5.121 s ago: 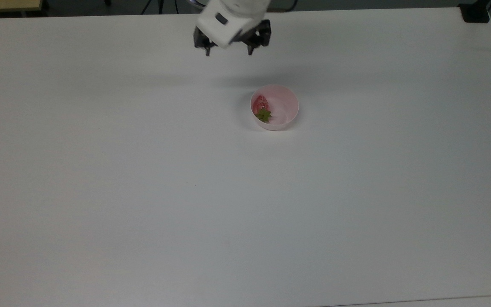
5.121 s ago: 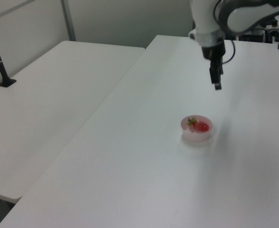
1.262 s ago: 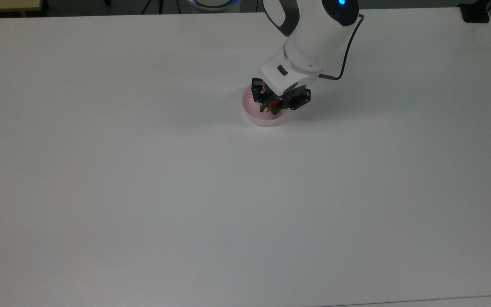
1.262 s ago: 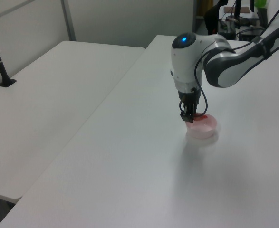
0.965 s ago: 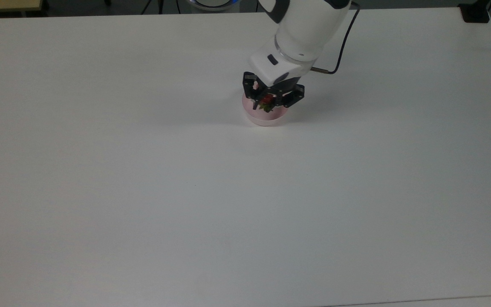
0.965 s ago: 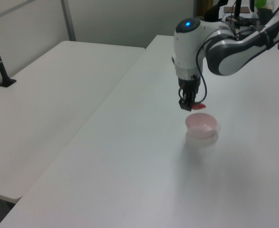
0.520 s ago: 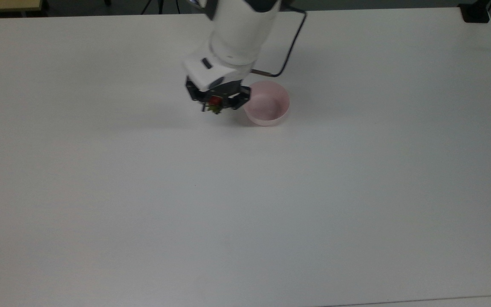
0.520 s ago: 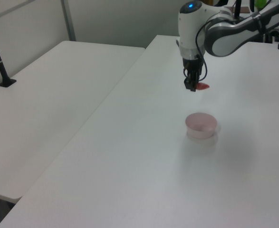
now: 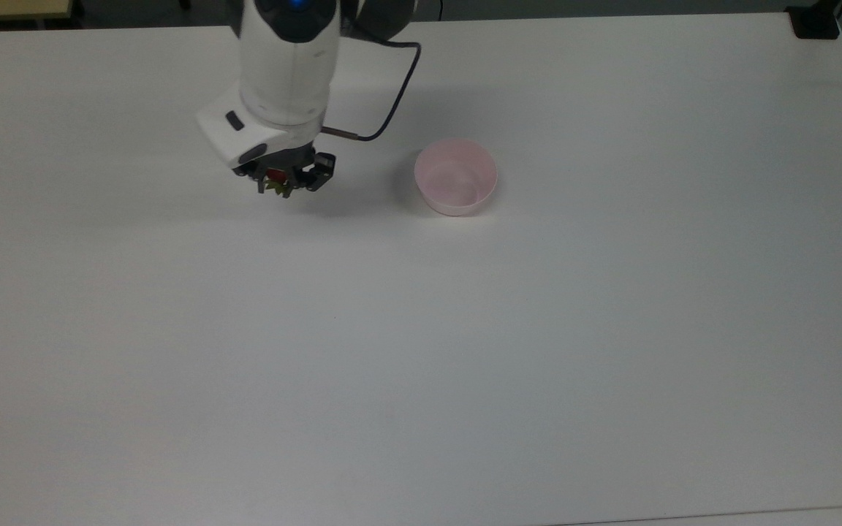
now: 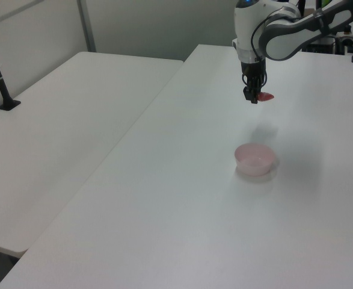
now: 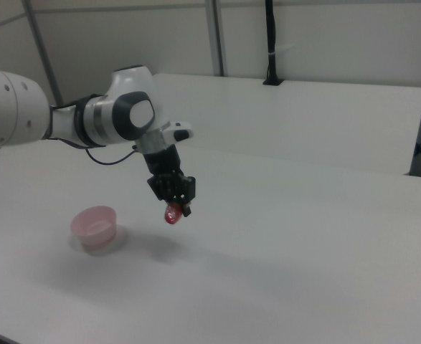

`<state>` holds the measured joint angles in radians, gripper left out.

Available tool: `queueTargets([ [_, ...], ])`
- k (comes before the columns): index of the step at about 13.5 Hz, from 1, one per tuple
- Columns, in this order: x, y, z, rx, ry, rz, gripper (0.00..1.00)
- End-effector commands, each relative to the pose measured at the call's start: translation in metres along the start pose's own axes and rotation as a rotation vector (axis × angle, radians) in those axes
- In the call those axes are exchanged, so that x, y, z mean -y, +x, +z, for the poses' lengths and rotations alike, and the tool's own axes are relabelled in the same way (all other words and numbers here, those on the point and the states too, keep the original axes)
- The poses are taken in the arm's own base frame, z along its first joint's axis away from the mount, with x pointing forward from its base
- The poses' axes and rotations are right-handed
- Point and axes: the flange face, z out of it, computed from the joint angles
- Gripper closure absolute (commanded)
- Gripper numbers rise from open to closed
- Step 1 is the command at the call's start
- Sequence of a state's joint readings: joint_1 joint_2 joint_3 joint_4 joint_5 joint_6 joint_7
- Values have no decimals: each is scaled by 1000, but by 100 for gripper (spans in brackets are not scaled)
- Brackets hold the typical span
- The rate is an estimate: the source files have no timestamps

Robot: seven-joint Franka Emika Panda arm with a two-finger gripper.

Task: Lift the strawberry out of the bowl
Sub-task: 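Lift the strawberry out of the bowl and carry it beside the bowl, then lower the strawberry to the table and open the gripper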

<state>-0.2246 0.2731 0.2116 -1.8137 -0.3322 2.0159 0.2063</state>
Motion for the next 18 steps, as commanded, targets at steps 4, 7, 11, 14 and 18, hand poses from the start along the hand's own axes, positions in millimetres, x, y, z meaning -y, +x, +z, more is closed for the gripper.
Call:
queueTargets([
  [4, -10, 37, 33, -150, 95, 46, 68],
  [7, -7, 60, 44, -183, 125, 126, 68],
  [11, -6, 64, 49, -202, 131, 133, 8],
  [14, -6, 64, 48, -204, 126, 133, 0],
  [18, -13, 59, 19, -222, 122, 161, 0],
])
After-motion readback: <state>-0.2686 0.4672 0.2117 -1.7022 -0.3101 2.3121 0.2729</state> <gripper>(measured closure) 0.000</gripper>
